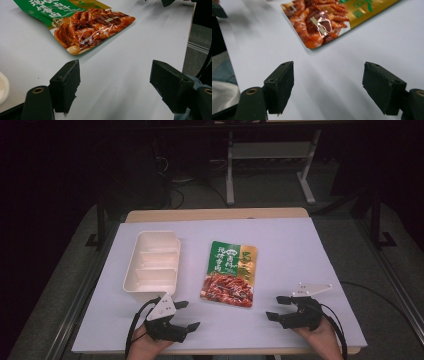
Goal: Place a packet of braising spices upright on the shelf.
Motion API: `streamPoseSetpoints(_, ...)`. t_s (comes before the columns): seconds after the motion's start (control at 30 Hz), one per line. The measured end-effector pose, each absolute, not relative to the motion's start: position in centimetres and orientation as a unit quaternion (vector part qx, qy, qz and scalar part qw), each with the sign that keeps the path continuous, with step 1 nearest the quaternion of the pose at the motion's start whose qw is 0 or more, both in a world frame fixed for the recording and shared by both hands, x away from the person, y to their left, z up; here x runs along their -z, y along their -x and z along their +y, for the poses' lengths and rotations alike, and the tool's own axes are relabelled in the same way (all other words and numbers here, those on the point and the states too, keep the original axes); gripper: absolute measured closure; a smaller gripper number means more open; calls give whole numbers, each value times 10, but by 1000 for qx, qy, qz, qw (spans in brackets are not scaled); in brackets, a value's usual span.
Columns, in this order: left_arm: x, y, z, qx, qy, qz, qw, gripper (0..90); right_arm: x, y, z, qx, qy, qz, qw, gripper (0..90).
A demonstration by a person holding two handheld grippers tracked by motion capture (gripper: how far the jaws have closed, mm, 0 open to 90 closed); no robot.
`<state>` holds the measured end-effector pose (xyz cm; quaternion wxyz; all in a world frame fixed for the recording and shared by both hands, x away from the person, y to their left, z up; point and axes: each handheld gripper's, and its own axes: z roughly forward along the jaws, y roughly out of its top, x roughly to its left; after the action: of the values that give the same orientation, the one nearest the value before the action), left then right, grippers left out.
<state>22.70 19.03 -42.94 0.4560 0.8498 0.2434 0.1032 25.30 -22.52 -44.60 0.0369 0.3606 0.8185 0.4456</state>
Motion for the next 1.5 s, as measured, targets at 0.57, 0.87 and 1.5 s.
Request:
streamPoseSetpoints(0.57, 428, -242, 182, -88, -847, 251, 460, 370, 440, -253, -224, -453, -351, 818, 43, 238)
streamPoseSetpoints(0.87, 420, -261, 163, -92, -850, 247, 456, 614, 438, -262, -232, -452, -366, 811, 58, 222)
streamPoseSetpoints(1.5, 432, -305, 130, -98, -876, 262, 392, 854, 424, -303, -219, -439, -385, 809, 70, 197)
